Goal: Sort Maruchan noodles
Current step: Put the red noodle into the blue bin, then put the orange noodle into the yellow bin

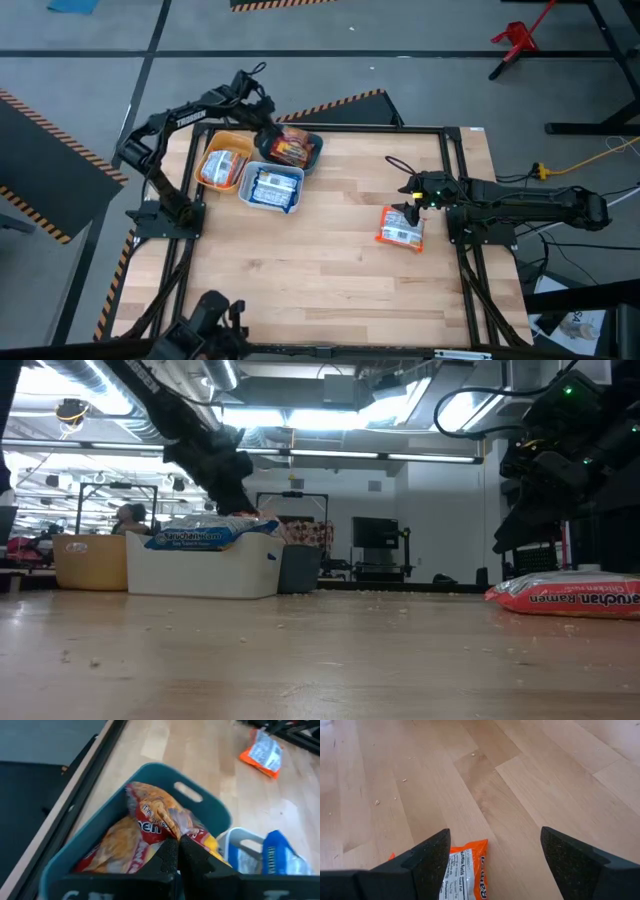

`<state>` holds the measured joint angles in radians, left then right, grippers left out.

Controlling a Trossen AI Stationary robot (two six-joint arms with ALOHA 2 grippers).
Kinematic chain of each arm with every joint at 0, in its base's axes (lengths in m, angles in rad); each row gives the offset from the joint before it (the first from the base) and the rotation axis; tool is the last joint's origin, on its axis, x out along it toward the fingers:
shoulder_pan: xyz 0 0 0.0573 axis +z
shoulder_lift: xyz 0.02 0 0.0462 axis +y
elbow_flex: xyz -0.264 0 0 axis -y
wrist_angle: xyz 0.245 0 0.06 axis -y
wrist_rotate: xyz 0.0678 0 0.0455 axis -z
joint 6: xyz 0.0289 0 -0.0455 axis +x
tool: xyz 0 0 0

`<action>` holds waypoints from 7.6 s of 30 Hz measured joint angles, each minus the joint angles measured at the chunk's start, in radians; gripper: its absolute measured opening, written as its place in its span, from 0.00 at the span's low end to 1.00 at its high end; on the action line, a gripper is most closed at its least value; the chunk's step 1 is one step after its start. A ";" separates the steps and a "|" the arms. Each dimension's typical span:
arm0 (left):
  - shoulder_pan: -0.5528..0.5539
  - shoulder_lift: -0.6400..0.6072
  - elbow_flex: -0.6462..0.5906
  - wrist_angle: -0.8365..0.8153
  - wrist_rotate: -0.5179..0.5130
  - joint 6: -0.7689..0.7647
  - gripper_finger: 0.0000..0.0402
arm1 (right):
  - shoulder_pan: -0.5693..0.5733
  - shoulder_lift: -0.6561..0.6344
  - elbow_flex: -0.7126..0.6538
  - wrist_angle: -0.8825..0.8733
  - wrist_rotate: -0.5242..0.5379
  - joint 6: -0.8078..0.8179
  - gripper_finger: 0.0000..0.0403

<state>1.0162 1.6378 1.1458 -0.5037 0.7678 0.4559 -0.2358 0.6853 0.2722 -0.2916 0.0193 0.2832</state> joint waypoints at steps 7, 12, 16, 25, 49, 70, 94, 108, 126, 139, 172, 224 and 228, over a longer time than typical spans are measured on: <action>0.034 0.039 0.000 0.001 -0.028 0.019 0.00 | 0.000 0.000 0.000 0.000 0.000 0.000 0.74; 0.015 0.046 0.000 0.001 -0.265 0.044 0.05 | 0.000 0.000 0.000 0.001 0.000 0.000 0.74; -0.006 0.046 0.000 0.001 -0.373 0.077 0.14 | 0.000 0.000 0.000 0.001 -0.001 0.000 0.74; -0.031 0.031 0.000 0.000 -0.391 0.070 0.36 | 0.000 0.000 0.000 0.001 -0.003 -0.024 0.74; -0.739 -0.071 0.158 0.358 -0.310 -0.165 0.49 | 0.000 0.000 0.000 -0.154 0.046 0.161 0.74; -0.893 -0.070 0.158 0.378 -0.526 -0.300 0.49 | 0.001 0.057 0.390 -0.739 0.090 0.443 0.52; -0.893 -0.070 0.158 0.353 -0.523 -0.381 0.49 | 0.360 0.456 0.367 -0.887 0.258 0.881 0.01; -0.899 -0.071 0.157 0.357 -0.521 -0.460 0.49 | 0.363 0.658 0.367 -0.540 0.187 0.784 0.00; -0.944 -0.096 0.157 0.249 -0.446 -0.555 0.49 | 0.377 0.606 0.442 -0.181 0.112 0.545 0.00; -0.981 -0.096 0.157 0.250 -0.495 -0.572 0.49 | 0.571 0.659 0.462 -0.498 0.172 0.915 0.00; -1.270 -0.134 0.087 -0.163 -0.752 -0.756 0.49 | 0.465 0.835 0.686 -0.312 0.260 0.260 0.00; -1.335 0.206 -0.324 0.687 -0.989 -0.851 0.65 | 0.518 0.837 0.679 -0.335 0.207 0.265 0.70; -1.320 0.203 -0.324 0.682 -0.990 -0.862 0.43 | 0.518 0.837 0.679 -0.335 0.228 0.268 0.70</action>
<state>-0.3037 1.8404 0.8219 0.1779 -0.2222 -0.4063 0.2821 1.5223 0.9512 -0.6262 0.2470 0.5509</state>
